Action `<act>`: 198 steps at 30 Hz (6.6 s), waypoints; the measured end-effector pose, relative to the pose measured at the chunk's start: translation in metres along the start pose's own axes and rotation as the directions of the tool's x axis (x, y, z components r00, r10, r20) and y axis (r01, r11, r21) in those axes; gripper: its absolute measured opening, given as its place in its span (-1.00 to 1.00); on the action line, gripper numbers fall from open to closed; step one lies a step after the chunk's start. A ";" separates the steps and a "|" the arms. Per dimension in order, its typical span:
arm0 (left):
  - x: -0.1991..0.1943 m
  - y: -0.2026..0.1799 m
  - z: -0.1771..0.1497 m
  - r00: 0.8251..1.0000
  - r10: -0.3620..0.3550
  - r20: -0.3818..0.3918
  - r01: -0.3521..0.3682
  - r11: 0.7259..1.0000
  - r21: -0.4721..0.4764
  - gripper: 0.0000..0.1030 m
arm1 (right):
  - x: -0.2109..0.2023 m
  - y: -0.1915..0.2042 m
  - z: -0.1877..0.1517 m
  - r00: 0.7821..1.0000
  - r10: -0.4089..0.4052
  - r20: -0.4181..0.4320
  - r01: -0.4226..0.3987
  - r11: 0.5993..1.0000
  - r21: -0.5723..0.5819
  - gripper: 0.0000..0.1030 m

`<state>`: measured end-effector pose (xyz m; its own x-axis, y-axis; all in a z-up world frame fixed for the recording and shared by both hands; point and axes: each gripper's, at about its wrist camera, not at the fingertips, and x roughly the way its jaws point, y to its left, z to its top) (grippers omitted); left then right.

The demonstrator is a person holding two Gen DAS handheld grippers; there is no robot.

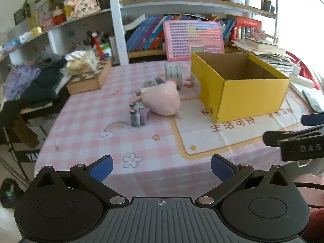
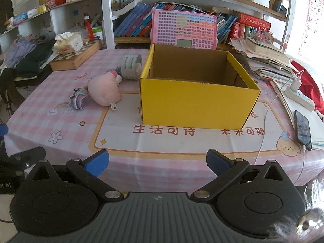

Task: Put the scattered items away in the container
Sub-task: 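Move both tools toward the pink plush pig and toy car, then grasp the grey-purple toy car with the left tool while the right tool grasps the pink plush pig, then lift and carry the toy car and plush pig toward the yellow box with both tools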

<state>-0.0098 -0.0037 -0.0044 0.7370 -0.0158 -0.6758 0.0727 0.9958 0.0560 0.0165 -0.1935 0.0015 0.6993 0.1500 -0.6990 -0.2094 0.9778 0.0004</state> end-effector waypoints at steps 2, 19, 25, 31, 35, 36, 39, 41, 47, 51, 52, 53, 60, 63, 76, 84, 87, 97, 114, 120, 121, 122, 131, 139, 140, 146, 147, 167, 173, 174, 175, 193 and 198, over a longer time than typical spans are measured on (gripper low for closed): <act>0.000 0.000 0.000 1.000 -0.009 -0.004 0.009 1.000 -0.001 1.00 | 0.000 0.002 0.000 1.000 0.011 -0.001 -0.011 1.000 -0.008 1.00; 0.004 0.002 0.001 0.999 -0.020 -0.034 0.020 1.000 -0.011 1.00 | 0.004 0.007 -0.003 0.999 0.039 -0.005 -0.039 0.999 -0.031 1.00; 0.002 0.000 0.005 0.999 -0.014 -0.038 0.014 1.000 -0.011 1.00 | 0.003 -0.001 -0.002 0.999 0.035 0.003 -0.035 0.999 0.009 1.00; 0.001 0.001 0.007 0.999 -0.008 -0.038 0.007 1.000 -0.029 1.00 | 0.006 -0.006 -0.002 0.999 0.034 -0.006 -0.034 0.999 0.025 1.00; 0.003 0.001 0.005 0.999 -0.021 -0.039 0.019 0.999 -0.033 1.00 | 0.008 -0.008 -0.002 1.000 0.023 -0.013 -0.022 0.999 0.029 1.00; 0.004 0.000 0.004 0.999 -0.025 -0.039 0.023 0.999 -0.033 1.00 | 0.008 -0.008 -0.001 1.000 0.020 -0.010 -0.019 0.999 0.030 1.00; 0.003 -0.001 0.003 0.999 -0.036 -0.039 0.035 0.999 -0.035 1.00 | 0.009 -0.008 -0.001 1.000 0.019 -0.013 -0.019 1.000 0.025 1.00; 0.002 -0.001 0.002 0.998 -0.055 -0.031 0.054 0.998 -0.041 1.00 | 0.009 -0.007 -0.001 1.000 0.022 -0.017 -0.022 1.000 0.018 1.00; 0.001 0.001 0.002 0.995 -0.102 -0.014 0.101 0.993 -0.068 1.00 | 0.004 -0.006 -0.002 1.000 0.012 -0.011 -0.012 1.000 0.009 1.00; -0.002 -0.003 0.003 0.993 -0.118 0.004 0.118 0.992 -0.053 1.00 | -0.004 -0.007 0.000 1.000 -0.007 0.018 0.007 1.000 0.012 1.00; -0.003 -0.003 0.003 0.993 -0.118 0.004 0.118 0.992 -0.050 1.00 | -0.005 -0.008 0.000 1.000 -0.008 0.021 0.008 1.000 0.015 1.00; -0.002 -0.004 0.003 0.993 -0.116 0.003 0.116 0.992 -0.047 1.00 | -0.004 -0.008 -0.001 1.000 -0.010 0.019 0.010 1.000 0.019 1.00; 0.001 0.001 0.003 0.994 -0.105 -0.005 0.104 0.993 -0.056 1.00 | -0.001 -0.007 -0.001 1.000 -0.001 0.006 0.001 1.000 0.028 1.00; 0.002 0.003 0.003 0.995 -0.103 -0.010 0.102 0.993 -0.062 1.00 | 0.001 -0.007 0.001 1.000 0.010 0.004 -0.010 0.999 0.034 1.00; 0.010 0.009 0.003 0.991 -0.130 -0.024 0.128 0.990 -0.065 1.00 | 0.005 0.007 0.005 1.000 0.029 0.011 -0.029 0.999 -0.019 1.00; 0.011 0.018 0.000 0.991 -0.129 -0.033 0.127 0.989 -0.078 1.00 | 0.008 0.021 0.008 0.999 0.038 0.004 -0.038 0.998 -0.054 1.00; 0.012 0.022 -0.001 0.992 -0.125 -0.035 0.122 0.989 -0.082 1.00 | 0.009 0.026 0.007 0.999 0.031 -0.004 -0.032 0.998 -0.060 1.00; 0.009 0.040 -0.003 0.996 -0.089 -0.024 0.086 0.990 -0.111 1.00 | 0.010 0.047 0.012 0.999 0.035 0.024 -0.033 0.993 -0.112 0.97; 0.030 0.059 0.009 0.999 -0.040 -0.025 0.036 0.990 -0.134 1.00 | 0.037 0.071 0.044 0.991 0.111 0.079 -0.091 0.972 -0.218 0.69; 0.054 0.069 0.026 0.999 -0.028 -0.026 0.024 0.991 -0.131 1.00 | 0.055 0.085 0.070 0.981 0.164 0.100 -0.130 0.950 -0.285 0.40; 0.058 0.071 0.029 0.999 -0.025 -0.026 0.022 0.991 -0.129 1.00 | 0.059 0.086 0.076 0.981 0.160 0.107 -0.124 0.950 -0.287 0.42; 0.062 0.072 0.032 0.999 -0.022 -0.028 0.019 0.992 -0.126 1.00 | 0.063 0.088 0.080 0.982 0.152 0.113 -0.114 0.951 -0.289 0.44; 0.100 0.080 0.053 0.999 0.005 -0.048 -0.010 0.995 -0.103 1.00 | 0.104 0.093 0.115 0.983 0.166 0.077 -0.139 0.951 -0.278 0.47; 0.137 0.083 0.062 0.996 0.023 -0.086 -0.030 0.996 -0.086 0.99 | 0.143 0.105 0.134 0.981 0.195 0.005 -0.182 0.925 -0.333 0.57; 0.143 0.083 0.063 0.995 0.026 -0.093 -0.034 0.996 -0.087 0.98 | 0.148 0.106 0.136 0.982 0.189 -0.001 -0.178 0.925 -0.334 0.57; 0.176 0.082 0.074 0.993 0.023 -0.114 -0.031 0.997 -0.073 0.91 | 0.179 0.108 0.148 0.982 0.175 -0.067 -0.187 0.922 -0.339 0.59; 0.180 0.081 0.075 0.993 0.026 -0.115 -0.033 0.998 -0.060 0.90 | 0.183 0.109 0.149 0.981 0.177 -0.074 -0.192 0.920 -0.343 0.59; 0.227 0.083 0.076 0.978 -0.024 -0.207 0.016 0.999 -0.042 0.19 | 0.248 0.117 0.154 0.946 0.180 -0.271 -0.263 0.913 -0.313 0.59; 0.225 0.080 0.076 0.980 -0.053 -0.193 0.051 0.999 -0.017 -0.21 | 0.252 0.115 0.154 0.922 0.235 -0.307 -0.320 0.910 -0.266 0.19; 0.224 0.081 0.077 0.979 -0.058 -0.195 0.054 0.998 -0.023 -0.22 | 0.250 0.113 0.154 0.918 0.254 -0.305 -0.335 0.908 -0.251 0.18; 0.224 0.083 0.077 0.977 -0.065 -0.201 0.059 0.998 -0.037 -0.22 | 0.247 0.112 0.155 0.915 0.271 -0.299 -0.348 0.906 -0.241 0.17; 0.157 0.128 0.080 0.993 -0.090 -0.076 0.057 0.933 -0.355 -0.22 | 0.178 0.096 0.162 0.927 0.353 -0.126 -0.372 0.904 -0.209 0.18; 0.136 0.123 0.079 0.995 -0.096 -0.034 0.078 0.931 -0.357 -0.22 | 0.159 0.094 0.152 0.929 0.353 -0.113 -0.370 0.904 -0.213 0.18</act>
<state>0.1527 0.1098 -0.0310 0.7032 -0.1083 -0.7028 -0.1153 0.9579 -0.2629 0.2121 -0.0556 -0.0013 0.4982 0.4682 -0.7298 -0.5939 0.7975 0.1062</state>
